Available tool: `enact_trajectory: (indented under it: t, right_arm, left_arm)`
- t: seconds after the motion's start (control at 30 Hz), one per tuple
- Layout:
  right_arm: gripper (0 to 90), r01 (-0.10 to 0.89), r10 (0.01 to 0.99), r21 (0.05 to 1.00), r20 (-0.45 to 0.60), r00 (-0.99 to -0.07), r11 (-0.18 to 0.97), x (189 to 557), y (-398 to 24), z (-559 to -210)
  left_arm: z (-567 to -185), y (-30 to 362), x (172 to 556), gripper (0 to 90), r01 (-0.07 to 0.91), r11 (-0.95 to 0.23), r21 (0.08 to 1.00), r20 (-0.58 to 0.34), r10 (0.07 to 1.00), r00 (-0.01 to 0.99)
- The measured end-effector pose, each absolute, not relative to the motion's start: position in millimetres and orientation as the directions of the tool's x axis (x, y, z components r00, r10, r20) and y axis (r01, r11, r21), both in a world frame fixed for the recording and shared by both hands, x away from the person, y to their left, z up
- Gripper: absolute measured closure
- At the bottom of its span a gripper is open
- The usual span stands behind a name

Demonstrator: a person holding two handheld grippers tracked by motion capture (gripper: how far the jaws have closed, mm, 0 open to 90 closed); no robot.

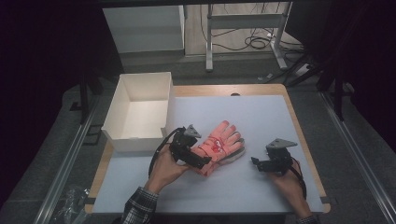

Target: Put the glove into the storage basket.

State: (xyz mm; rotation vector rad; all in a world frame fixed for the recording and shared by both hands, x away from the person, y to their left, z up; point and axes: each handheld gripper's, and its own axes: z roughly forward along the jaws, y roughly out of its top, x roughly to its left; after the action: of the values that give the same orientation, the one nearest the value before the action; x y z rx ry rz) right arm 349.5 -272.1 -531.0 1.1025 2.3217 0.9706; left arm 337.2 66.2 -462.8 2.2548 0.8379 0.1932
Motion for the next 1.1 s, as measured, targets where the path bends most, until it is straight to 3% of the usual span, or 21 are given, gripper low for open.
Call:
enact_trajectory:
  t: [0.43, 0.9, 1.1]
  right_arm:
    - [19.7, 0.516, 0.788, 0.728, -0.053, -0.614, 0.451, 349, -272, -531]
    - [19.7, 0.516, 0.788, 0.728, -0.053, -0.613, 0.45, 349, -272, -531]
    - [19.6, 0.516, 0.788, 0.728, -0.052, -0.613, 0.45, 349, -272, -531]
  left_arm:
    - [-494, 30, 347, 0.0, 0.516, -0.621, 0.589, -0.043, 0.614, 0.788]
    - [-524, 22, 348, 0.0, 0.528, -0.666, 0.526, -0.009, 0.617, 0.787]
    - [-525, 23, 346, 9.3, 0.54, -0.662, 0.52, -0.036, 0.615, 0.788]
